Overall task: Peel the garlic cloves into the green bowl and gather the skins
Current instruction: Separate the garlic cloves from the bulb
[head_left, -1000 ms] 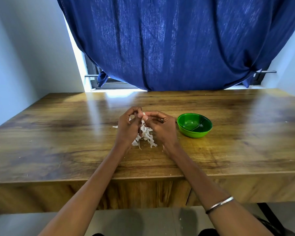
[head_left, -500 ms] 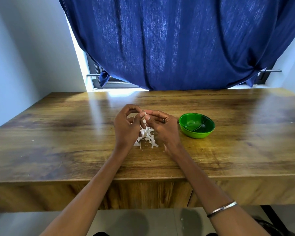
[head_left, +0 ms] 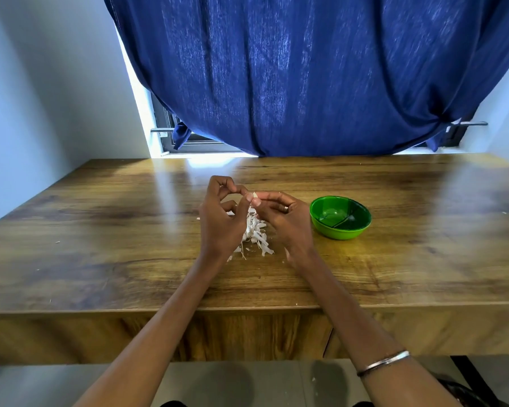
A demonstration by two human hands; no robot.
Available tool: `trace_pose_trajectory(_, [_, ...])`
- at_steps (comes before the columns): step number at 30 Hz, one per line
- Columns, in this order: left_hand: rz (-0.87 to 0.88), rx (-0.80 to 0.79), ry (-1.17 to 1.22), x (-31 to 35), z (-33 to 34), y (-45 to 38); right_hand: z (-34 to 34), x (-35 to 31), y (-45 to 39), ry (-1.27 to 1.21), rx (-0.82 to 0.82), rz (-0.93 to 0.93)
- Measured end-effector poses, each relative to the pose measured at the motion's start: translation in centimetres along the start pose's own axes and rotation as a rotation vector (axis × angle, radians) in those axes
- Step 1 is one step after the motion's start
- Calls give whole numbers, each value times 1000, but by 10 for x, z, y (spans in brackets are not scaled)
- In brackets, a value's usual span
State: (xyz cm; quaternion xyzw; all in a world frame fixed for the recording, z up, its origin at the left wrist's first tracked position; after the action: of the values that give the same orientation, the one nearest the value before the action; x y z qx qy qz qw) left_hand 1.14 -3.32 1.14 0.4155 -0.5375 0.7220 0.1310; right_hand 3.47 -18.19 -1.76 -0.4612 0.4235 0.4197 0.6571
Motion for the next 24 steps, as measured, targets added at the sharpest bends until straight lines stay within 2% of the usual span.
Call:
trace_pose_trajectory(4, [-59,-11,31,-8,0,-2,3,0,3,-9,-47,38])
trace_pose_trajectory(15, [-112,-74,67,-10,4,0,2,-3,3,13,-10,41])
trace_pose_trajectory(20, [-202,-161,31,-15,8,3,0,-2,0,26,0,29])
trace_pose_trajectory(24, [-298,-100,16,-16,2,3,-1,-2,0,31,10,3])
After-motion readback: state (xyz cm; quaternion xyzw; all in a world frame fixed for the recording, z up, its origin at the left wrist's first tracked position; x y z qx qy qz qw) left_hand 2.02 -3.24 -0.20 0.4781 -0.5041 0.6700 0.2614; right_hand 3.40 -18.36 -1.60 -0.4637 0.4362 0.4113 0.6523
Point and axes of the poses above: each hand's wrist, its own y-axis away from the middle knuckle, its own z-axis out of the palm, x = y × z, the point moved 7 cm from there along -y, towards the middle knuckle, and after that the axes turned 9 degrees about x, right-handed, at the moved point
